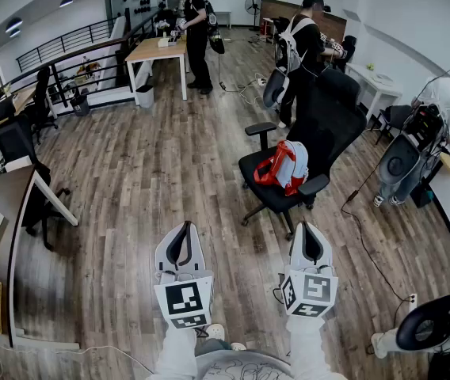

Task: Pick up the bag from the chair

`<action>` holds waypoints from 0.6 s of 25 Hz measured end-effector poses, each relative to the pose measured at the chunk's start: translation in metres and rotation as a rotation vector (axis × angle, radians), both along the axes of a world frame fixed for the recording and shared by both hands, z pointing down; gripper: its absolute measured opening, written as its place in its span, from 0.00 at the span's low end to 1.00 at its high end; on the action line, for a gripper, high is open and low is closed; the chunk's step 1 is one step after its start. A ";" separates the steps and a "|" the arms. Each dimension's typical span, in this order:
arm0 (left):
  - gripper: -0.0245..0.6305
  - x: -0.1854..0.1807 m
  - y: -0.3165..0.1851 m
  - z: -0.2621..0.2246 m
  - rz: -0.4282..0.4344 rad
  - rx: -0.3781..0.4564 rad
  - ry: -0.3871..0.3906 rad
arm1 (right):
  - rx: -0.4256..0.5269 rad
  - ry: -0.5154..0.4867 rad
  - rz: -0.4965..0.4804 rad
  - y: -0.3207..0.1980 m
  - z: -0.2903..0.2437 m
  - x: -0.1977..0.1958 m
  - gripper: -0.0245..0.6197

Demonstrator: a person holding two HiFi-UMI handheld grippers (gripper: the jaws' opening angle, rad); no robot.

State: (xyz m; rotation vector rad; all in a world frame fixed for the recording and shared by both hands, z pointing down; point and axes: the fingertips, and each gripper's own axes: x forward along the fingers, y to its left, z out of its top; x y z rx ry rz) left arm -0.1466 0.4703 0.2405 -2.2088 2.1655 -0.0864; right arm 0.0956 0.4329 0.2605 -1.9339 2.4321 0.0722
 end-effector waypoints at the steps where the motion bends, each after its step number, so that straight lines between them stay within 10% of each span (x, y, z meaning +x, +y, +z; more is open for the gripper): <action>1: 0.04 0.000 0.000 0.001 0.000 0.000 0.001 | 0.000 -0.001 -0.001 0.000 0.001 0.000 0.05; 15: 0.04 -0.024 -0.020 0.012 -0.015 -0.015 0.003 | -0.012 -0.001 -0.002 -0.023 0.010 -0.020 0.05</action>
